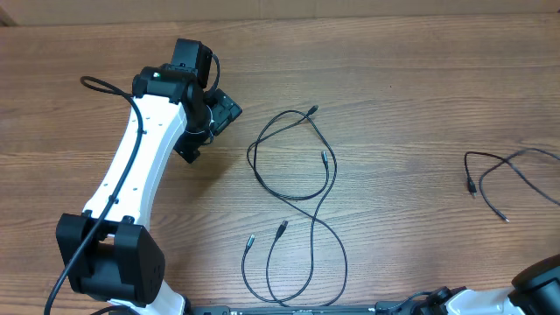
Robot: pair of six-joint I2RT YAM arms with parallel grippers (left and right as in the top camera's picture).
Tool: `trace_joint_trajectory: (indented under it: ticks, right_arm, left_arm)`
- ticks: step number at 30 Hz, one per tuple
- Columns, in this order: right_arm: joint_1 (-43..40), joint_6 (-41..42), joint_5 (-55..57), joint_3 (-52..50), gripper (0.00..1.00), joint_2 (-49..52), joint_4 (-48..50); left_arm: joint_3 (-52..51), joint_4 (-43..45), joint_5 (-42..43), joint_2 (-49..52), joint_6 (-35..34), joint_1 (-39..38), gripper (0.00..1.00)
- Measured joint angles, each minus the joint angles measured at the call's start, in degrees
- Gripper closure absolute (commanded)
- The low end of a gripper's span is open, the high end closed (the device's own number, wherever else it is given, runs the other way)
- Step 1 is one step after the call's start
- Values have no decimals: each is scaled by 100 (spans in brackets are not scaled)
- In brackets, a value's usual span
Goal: Untangle cables
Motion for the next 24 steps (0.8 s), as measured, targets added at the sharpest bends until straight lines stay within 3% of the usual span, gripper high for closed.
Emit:
trace_joint_trajectory:
  ticks: [1,3,4,6,7,16,24]
  right_arm:
    - [-17,17,2,0,90,15,74]
    - [-55,39,4,0,73,37,197]
    - [-79,72,7,0,37,48,289]
    - [-122,101,20,0,8,81,363]
    - [-138,101,22,0,1,92,374]
    - [-146,337,-369,0,0,107,328]
    - [-129,74,-3558,-7,0,111,1416]
  left_arm:
    - [0,0,0,0,2,0,0]
    - [0,0,0,0,2,0,0]
    - [0,2,0,0,0,0,0]
    - [0,0,0,0,2,0,0]
    - [0,0,0,0,0,0,1]
    - [0,-7,-2,0,2,0,0]
    - [0,-22,-24,0,0,0,0]
